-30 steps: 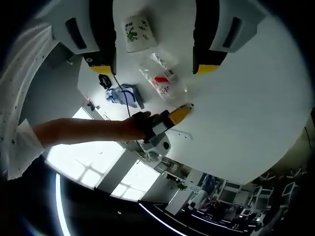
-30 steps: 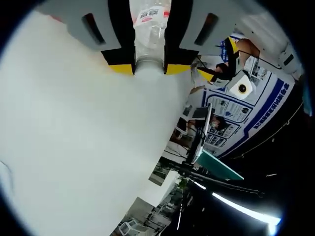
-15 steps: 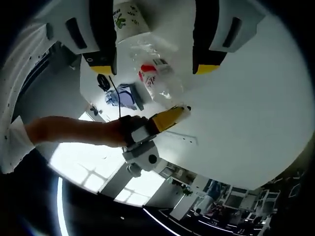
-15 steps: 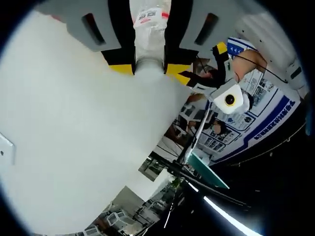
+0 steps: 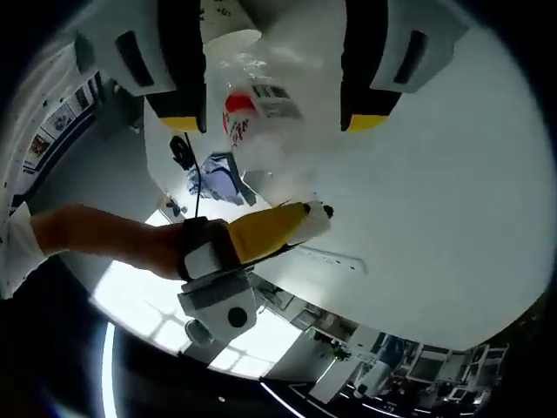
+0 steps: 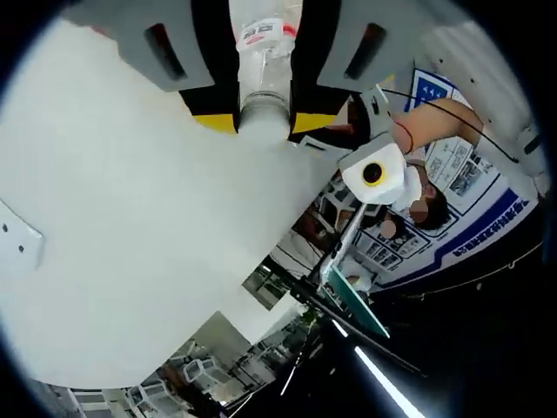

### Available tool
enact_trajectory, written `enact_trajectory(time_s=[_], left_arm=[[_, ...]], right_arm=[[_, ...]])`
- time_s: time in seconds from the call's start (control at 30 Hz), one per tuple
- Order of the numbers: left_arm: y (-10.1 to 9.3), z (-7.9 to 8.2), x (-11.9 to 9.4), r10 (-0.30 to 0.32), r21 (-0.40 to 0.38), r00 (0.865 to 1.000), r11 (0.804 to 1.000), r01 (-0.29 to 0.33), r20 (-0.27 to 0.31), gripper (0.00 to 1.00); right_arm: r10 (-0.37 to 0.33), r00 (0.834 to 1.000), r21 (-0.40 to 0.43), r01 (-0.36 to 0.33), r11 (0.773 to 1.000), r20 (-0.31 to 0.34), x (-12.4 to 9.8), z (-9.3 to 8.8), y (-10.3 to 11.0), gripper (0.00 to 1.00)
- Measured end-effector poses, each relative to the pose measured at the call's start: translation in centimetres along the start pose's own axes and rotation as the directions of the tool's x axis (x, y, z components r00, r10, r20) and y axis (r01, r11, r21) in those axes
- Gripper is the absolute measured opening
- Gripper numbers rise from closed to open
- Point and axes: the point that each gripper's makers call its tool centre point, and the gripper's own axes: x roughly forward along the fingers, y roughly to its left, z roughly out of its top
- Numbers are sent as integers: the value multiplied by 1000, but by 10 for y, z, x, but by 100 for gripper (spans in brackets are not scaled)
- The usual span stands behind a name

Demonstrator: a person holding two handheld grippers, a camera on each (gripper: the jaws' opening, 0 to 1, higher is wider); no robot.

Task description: Arrange the tabletop items into an orderly group along one side of the table until the central work area is clear of visible clutter.

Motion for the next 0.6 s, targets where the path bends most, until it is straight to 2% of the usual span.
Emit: enact_trajectory(time_s=[0.23,0.4,0.5,0.6], left_arm=[[-6,-8,19,-17,-4,999,1000,17,-35,62],[-13,-11,28,-47,-18,998,999,47,-36,52],[-27,-10,30,-112,-12,993,994,112,-37,43],[-29,-10,32,-101,20,994,995,102,-46,43]], right_arm=[[-30,999,-13,31,999,34,-9,0,3,19],[-58,996,-29,60,998,71,-17,0,5,19],[-74,993,-38,77,996,94,-23,1,5,19],[-81,991,-30,84,996,106,-30,-1,5,19]])
